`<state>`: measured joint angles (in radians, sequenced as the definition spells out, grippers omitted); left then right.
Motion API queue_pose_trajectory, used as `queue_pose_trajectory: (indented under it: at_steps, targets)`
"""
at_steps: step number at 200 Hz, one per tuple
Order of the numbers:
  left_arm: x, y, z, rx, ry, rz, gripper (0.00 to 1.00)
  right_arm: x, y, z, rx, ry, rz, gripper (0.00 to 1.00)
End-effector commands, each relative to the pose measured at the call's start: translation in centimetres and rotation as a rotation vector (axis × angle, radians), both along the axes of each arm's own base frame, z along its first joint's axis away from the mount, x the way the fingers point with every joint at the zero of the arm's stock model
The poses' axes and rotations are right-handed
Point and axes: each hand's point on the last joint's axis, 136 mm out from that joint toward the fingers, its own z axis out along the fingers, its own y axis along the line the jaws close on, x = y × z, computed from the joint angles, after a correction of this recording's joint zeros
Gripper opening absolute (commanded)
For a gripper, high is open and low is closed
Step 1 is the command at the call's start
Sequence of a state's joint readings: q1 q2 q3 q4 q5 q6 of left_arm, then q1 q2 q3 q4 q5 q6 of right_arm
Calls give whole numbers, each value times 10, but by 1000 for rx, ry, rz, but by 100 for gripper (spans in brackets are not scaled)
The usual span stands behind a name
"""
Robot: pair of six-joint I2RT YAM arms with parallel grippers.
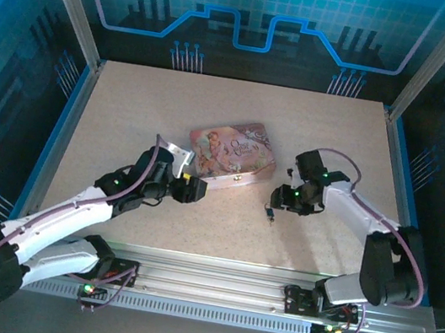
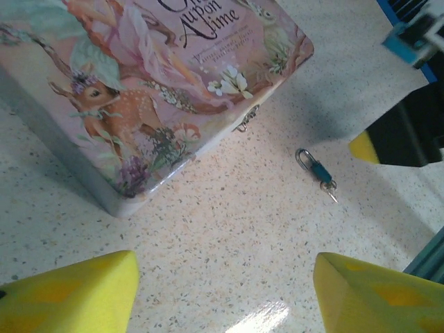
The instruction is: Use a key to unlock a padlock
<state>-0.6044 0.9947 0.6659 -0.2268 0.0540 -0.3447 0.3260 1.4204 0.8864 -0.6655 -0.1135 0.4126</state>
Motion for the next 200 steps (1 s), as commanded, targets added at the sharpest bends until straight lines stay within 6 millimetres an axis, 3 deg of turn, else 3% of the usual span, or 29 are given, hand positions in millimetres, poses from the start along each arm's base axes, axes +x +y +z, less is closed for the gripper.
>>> queue_pose_trajectory:
  at_steps: [1, 20, 29, 46, 68, 90, 111, 125, 158, 200]
  targets:
    - [5, 12, 23, 88, -86, 6, 73, 3, -8, 40, -7, -91, -2, 61]
    - [13, 25, 31, 138, -116, 27, 81, 8, -15, 60, -28, -160, -10, 68]
    - [18, 33, 33, 152, -120, 48, 85, 11, -20, 72, -47, -206, -16, 80]
    - [32, 51, 36, 173, -127, 103, 99, 20, -33, 89, -97, -305, -48, 89]
    - [55, 81, 38, 211, -138, 207, 99, 35, -56, 111, -182, -467, -120, 96]
    - [77, 117, 26, 254, -122, 333, 99, 50, -83, 139, -263, -667, -203, 100]
    - [92, 150, 8, 272, -129, 457, 99, 58, -106, 138, -340, -825, -261, 100]
    - [99, 163, -4, 310, -185, 486, 99, 62, -118, 127, -373, -916, -293, 100]
    - [106, 181, -33, 424, -295, 505, 99, 68, -132, 87, -360, -924, -304, 100]
    - [112, 187, -50, 351, -399, 543, 99, 82, -130, 63, -316, -1011, -285, 100]
